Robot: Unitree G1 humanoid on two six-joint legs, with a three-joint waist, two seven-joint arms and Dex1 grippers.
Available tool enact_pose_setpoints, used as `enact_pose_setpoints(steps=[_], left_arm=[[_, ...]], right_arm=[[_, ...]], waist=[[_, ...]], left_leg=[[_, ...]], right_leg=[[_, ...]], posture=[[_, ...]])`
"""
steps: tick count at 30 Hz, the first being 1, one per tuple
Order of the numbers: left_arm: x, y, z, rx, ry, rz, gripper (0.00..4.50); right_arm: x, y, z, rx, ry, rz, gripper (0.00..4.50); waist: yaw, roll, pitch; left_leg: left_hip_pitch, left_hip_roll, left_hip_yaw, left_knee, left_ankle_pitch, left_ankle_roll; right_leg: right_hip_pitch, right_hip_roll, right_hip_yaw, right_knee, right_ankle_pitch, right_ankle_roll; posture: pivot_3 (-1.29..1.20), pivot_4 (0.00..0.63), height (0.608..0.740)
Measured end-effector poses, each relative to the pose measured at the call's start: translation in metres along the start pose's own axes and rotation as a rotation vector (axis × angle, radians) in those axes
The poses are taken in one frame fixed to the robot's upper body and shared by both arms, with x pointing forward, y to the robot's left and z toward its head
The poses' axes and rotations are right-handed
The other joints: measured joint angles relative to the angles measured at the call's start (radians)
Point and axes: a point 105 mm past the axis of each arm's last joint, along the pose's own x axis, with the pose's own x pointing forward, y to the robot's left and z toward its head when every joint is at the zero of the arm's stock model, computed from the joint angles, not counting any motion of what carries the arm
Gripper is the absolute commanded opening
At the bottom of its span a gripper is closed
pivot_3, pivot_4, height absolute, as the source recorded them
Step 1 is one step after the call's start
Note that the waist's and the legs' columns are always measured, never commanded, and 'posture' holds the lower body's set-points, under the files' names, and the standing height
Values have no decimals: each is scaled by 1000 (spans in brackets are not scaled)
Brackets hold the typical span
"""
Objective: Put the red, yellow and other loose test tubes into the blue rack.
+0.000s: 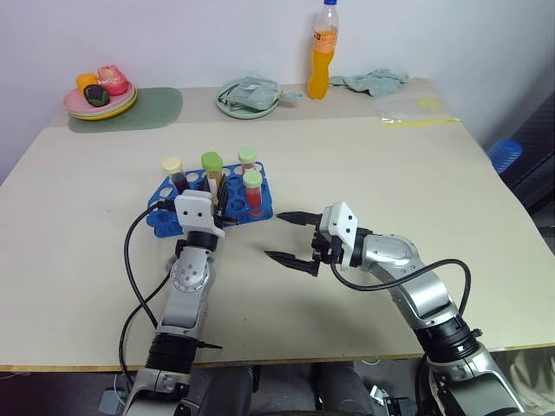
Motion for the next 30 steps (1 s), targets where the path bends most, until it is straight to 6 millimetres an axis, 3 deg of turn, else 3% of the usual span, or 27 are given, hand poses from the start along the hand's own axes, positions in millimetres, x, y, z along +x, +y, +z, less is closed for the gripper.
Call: enact_pose_setpoints(steps=[5,12,13,19,24,27,30], left_arm=[[2,1,-2,18,-9,4,739],[-2,-1,-5,-52,23,-47,4272],[-3,0,-3,-58,18,-47,4453],[-15,17,30,-111,-27,-53,4453],[-22,35,83,-131,-41,-194,4453],[-33,43,99,-128,109,-367,4453],[-47,51,86,-47,368,-434,4453]], right_arm=[[1,0,0,0,-4,-1,4033],[2,0,1,-1,-6,-8,4033],[2,0,1,-1,-6,-8,4033],[2,0,1,-1,-6,-8,4033],[2,0,1,-1,-7,-2,4033],[2,0,0,6,-8,1,4033],[4,1,0,14,-17,9,4033]], waist=[[0,0,0],[-2,0,0],[-4,0,0],[-18,0,0],[-26,0,0],[-30,2,0],[-29,2,1]], left_leg=[[0,0,0,0,0,0],[0,0,-2,0,0,0],[0,0,-2,0,0,0],[0,1,-4,-1,0,0],[0,2,-5,-1,0,0],[1,2,-5,-1,0,0],[1,2,-5,-2,0,0]], right_leg=[[0,0,0,0,0,0],[0,0,0,0,0,0],[0,0,0,0,0,0],[-1,1,0,1,0,0],[-1,1,0,1,0,-1],[-1,1,0,1,0,-1],[-1,2,0,2,-1,-1]], posture=[[0,150,740],[0,150,740],[0,150,740],[0,150,740],[0,150,740],[0,150,740],[0,150,740]])
